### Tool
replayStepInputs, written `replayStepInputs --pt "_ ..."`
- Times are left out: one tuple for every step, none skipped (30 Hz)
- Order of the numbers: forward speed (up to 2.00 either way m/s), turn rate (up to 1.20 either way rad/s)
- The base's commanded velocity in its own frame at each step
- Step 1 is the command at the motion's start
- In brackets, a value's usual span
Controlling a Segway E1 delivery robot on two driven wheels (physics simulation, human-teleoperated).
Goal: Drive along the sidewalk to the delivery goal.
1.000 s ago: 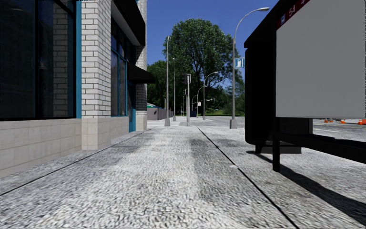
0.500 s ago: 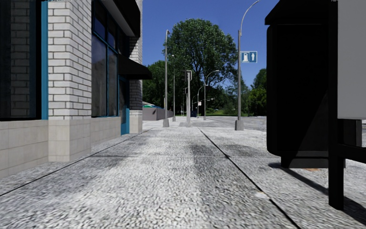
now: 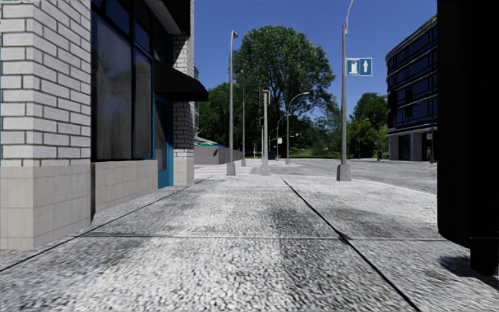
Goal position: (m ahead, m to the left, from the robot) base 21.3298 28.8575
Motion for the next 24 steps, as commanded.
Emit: replayStepInputs --pt "2.0 0.07" --pt "2.0 0.0" --pt "2.0 0.0" --pt "2.0 0.0" --pt "2.0 0.0" --pt "2.0 0.0" --pt "2.0 0.0" --pt "2.0 0.0" --pt "2.0 0.0" --pt "2.0 0.0" --pt "2.0 0.0" --pt "2.0 0.0" --pt "2.0 0.0" --pt "2.0 0.06" --pt "2.0 0.11" --pt "2.0 0.11" --pt "2.0 0.14" --pt "2.0 0.2" --pt "2.0 0.22" --pt "2.0 0.22" --pt "2.0 0.22" --pt "2.0 0.04" --pt "2.0 0.0" --pt "2.0 0.0"
